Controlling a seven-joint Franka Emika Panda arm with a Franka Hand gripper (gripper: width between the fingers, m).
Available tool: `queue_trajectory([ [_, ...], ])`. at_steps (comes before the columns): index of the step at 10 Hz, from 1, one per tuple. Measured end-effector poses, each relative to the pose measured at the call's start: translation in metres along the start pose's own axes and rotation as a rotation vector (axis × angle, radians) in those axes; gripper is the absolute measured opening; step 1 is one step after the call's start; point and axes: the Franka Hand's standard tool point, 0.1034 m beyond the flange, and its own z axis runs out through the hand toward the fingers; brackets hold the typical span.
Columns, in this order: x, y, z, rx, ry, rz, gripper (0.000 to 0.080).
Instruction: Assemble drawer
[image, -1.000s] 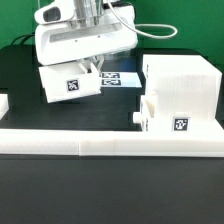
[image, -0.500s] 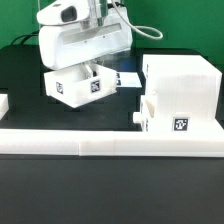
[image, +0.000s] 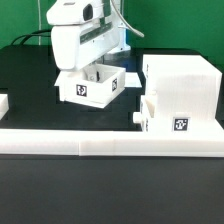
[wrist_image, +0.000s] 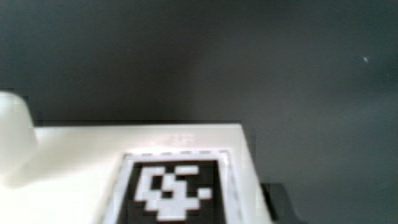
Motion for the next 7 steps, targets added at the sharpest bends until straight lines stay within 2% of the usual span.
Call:
queue_trajectory([
  [3,0.008,0.021,-0.006,-0.01,-0.015,-0.248,0.0042],
  [5,0.013,0.034,-0.011,-0.003,-0.024,-0.328,0.0042],
  [6,0.017,0.043,-0.013,-0.009,-0.025,-0.345,0.0042],
  [7,0.017,0.042,-0.012,-0.007,-0.024,-0.34,0.0042],
])
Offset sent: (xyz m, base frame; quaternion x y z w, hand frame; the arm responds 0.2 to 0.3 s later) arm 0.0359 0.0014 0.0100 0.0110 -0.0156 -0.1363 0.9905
